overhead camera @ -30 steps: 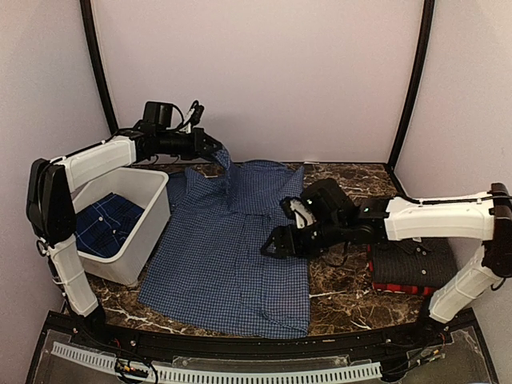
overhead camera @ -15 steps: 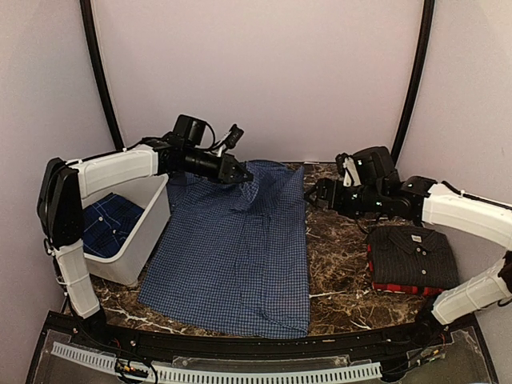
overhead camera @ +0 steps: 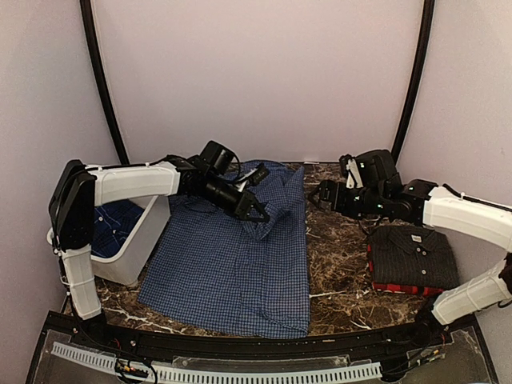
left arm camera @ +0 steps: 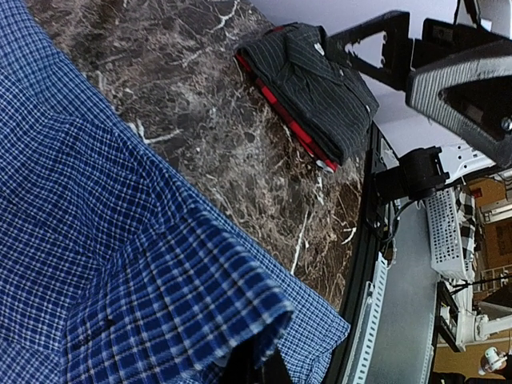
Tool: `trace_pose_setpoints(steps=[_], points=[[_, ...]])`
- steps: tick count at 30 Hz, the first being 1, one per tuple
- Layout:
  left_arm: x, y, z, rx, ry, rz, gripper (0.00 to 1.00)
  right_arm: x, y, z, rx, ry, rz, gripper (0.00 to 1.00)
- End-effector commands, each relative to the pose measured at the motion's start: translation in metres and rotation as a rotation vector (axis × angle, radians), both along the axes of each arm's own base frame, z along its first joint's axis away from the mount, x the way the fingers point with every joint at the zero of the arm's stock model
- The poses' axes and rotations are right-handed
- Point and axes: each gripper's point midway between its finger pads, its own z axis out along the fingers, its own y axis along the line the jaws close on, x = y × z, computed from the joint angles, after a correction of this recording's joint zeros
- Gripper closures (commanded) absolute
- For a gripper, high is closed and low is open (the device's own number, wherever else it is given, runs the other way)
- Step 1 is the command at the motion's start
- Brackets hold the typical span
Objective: Fold and stack the long sleeve shirts
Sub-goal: Place the sleeve of the 1/3-folded shirt.
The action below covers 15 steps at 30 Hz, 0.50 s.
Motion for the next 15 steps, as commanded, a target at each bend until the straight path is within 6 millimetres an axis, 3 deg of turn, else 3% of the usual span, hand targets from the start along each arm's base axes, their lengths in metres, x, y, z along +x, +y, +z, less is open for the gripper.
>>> trace_pose_setpoints(steps=[1,15], points=[[-0.031,-0.011,-0.016,0.045,0.027,-0.065,1.00,0.007,-0.003,0.007,0.011,-0.048,-0.019,0.05],[-0.102,-0.035,-0.069,0.242,0.011,-0.230,0.99,0.003,-0.009,-0.004,0.008,-0.036,-0.034,0.04]])
